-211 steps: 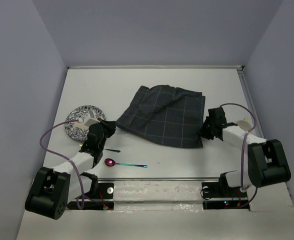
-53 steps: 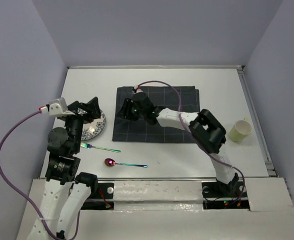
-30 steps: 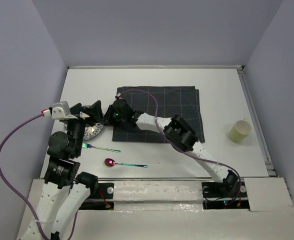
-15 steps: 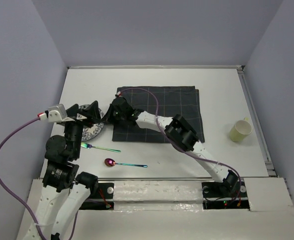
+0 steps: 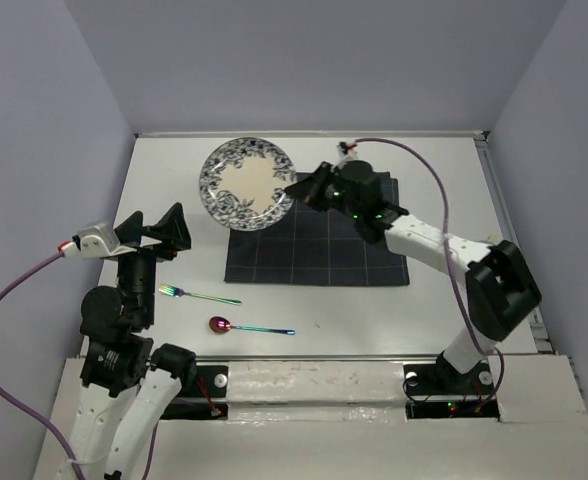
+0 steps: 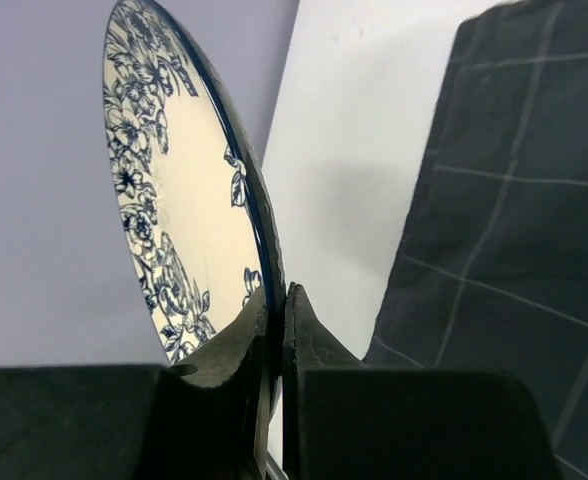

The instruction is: Set the dinner table for one person

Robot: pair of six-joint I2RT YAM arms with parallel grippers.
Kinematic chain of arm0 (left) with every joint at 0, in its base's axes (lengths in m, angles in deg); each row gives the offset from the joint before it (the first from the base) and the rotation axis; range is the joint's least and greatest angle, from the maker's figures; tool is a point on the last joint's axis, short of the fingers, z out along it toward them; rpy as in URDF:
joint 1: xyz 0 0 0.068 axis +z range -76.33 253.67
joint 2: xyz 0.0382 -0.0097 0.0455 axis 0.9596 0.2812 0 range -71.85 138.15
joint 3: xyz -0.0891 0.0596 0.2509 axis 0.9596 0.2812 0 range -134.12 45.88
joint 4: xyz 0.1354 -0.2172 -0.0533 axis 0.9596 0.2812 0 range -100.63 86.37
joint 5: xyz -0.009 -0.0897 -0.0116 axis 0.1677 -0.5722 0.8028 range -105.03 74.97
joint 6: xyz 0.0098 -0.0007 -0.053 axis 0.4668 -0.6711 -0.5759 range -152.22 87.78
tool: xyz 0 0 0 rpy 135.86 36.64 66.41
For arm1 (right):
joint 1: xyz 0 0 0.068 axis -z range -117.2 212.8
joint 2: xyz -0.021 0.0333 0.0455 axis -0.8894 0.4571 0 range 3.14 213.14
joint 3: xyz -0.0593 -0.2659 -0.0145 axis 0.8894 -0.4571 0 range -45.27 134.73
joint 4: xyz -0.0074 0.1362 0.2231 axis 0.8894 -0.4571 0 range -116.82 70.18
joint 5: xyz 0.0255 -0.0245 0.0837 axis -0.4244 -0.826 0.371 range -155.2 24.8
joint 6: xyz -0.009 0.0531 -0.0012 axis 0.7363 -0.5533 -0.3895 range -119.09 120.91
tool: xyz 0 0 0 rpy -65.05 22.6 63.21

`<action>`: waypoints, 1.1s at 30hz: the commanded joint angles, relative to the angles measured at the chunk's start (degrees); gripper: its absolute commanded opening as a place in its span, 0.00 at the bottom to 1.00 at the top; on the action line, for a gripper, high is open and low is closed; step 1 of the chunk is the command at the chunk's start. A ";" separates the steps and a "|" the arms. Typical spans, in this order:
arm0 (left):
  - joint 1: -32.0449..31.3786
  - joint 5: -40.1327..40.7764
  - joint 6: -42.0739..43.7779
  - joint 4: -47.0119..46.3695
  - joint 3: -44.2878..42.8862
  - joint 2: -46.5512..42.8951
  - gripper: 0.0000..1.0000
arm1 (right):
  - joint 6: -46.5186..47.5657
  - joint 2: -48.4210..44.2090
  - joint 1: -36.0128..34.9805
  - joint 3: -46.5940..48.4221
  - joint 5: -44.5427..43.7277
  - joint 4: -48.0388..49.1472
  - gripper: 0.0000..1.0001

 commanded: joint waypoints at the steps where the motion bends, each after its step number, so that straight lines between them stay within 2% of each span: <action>1: -0.18 -0.66 0.58 -2.15 -0.01 0.37 0.99 | -3.62 -9.68 6.81 -14.08 4.81 14.60 0.00; 6: -0.18 -1.81 0.49 -2.15 0.17 1.34 0.99 | -0.54 -15.32 12.44 -22.69 6.92 12.23 0.00; 13: -0.09 -2.51 0.40 -2.15 0.34 2.83 0.99 | -1.06 -18.40 19.82 -29.04 9.55 13.46 0.00; 22: -0.18 -2.95 0.31 -2.24 0.43 3.63 0.99 | -2.56 -13.13 21.77 -31.15 13.95 17.32 0.00; 33: -0.09 -3.57 0.40 -2.50 0.43 3.80 0.99 | -3.00 -8.74 21.77 -30.10 14.48 18.21 0.00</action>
